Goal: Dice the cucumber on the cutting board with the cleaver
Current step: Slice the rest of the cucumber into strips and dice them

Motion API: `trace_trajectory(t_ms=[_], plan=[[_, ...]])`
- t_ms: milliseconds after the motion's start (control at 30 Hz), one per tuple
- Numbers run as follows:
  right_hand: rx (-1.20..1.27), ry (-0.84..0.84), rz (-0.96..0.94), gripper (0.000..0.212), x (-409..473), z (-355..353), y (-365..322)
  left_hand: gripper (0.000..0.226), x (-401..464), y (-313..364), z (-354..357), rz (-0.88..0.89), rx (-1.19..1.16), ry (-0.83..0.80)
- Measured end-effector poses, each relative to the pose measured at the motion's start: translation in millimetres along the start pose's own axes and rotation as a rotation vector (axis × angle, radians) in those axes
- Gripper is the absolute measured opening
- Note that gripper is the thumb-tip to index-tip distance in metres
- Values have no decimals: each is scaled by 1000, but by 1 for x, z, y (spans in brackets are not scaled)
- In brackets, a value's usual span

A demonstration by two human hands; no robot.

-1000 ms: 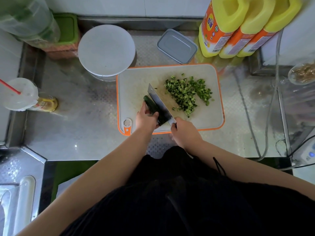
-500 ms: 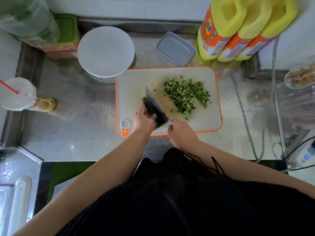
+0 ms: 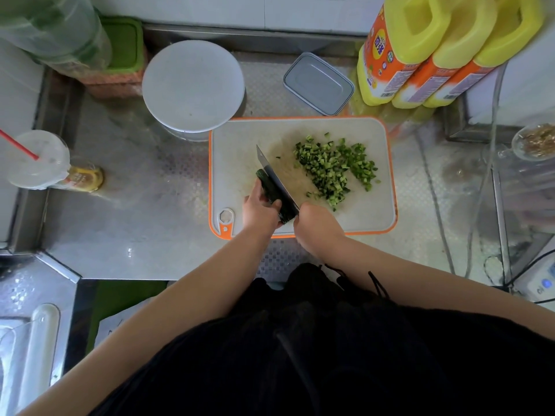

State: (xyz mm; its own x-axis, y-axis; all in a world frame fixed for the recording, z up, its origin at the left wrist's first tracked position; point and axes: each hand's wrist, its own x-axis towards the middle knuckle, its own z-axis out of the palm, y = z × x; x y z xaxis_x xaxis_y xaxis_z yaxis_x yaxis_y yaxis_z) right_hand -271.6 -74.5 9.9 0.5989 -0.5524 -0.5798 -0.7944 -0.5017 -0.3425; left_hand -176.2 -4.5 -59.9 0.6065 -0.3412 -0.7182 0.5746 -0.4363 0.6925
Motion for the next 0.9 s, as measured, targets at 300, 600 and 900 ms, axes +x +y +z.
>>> trace_trajectory(t_ms=[300,600,900], plan=[[2,-44,-3,10,8,3,6,77,-1,2,-1,7,37,17],[-88,-56,-17,16,-4,16,18,73,-4,0,-1,24,33,9],[99,7,-2,18,-8,11,26,70,-13,3,-5,91,70,-39]])
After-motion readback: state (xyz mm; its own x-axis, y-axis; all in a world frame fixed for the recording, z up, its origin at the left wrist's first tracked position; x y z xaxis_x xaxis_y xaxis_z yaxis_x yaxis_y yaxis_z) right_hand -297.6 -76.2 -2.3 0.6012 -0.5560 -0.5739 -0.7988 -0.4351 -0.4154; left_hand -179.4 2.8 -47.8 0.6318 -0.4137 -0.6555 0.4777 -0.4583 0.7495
